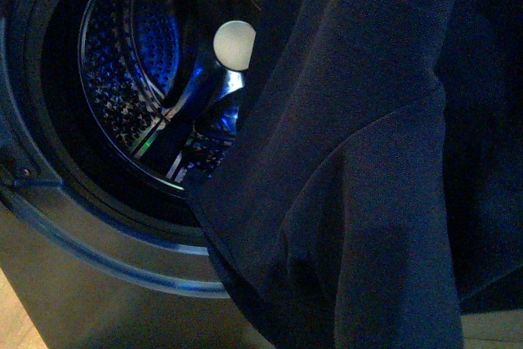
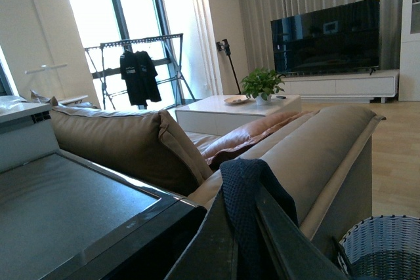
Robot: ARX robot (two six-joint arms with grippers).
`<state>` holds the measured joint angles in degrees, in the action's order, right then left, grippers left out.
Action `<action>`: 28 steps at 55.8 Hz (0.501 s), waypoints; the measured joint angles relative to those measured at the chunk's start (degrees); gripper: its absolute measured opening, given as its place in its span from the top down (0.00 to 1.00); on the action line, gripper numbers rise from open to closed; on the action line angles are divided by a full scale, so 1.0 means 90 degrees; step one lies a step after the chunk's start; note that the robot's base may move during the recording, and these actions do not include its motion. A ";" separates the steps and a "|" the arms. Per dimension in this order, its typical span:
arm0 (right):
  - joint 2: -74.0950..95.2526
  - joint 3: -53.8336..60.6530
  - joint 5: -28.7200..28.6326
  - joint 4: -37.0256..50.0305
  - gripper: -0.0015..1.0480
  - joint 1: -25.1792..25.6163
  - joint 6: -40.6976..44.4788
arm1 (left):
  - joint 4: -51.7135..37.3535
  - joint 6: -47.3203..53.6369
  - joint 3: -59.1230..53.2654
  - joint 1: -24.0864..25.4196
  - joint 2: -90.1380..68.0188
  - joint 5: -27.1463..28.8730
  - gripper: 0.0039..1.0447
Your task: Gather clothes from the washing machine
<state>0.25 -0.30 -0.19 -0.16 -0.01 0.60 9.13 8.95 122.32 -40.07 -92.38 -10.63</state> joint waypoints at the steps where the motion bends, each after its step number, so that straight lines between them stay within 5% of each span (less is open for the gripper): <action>1: 0.0049 0.0007 -0.0289 0.0104 0.07 0.0092 -0.0107 | 0.0000 0.0002 0.0000 0.0000 0.0000 0.0000 0.96; 7: 0.0636 0.0007 -0.3371 0.1484 0.07 0.1209 -0.0974 | 0.0002 0.0000 0.0000 -0.0002 -0.0007 -0.0002 0.96; 12: 0.1052 -0.0005 -0.5008 0.2370 0.07 0.1894 -0.1802 | 0.0002 0.0000 0.0000 -0.0002 -0.0012 0.0000 0.96; 17: 0.1474 -0.0083 -0.5467 0.2990 0.07 0.2113 -0.2242 | 0.0002 0.0002 0.0000 -0.0002 -0.0012 0.0002 0.96; 28: 0.3179 -0.0483 -0.5277 0.4692 0.07 0.1758 -0.2251 | 0.0007 0.0002 0.0000 -0.0002 -0.0012 0.0000 0.96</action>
<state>28.86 -4.64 -47.68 42.06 15.81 -19.66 9.19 8.97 122.32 -40.10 -92.49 -10.63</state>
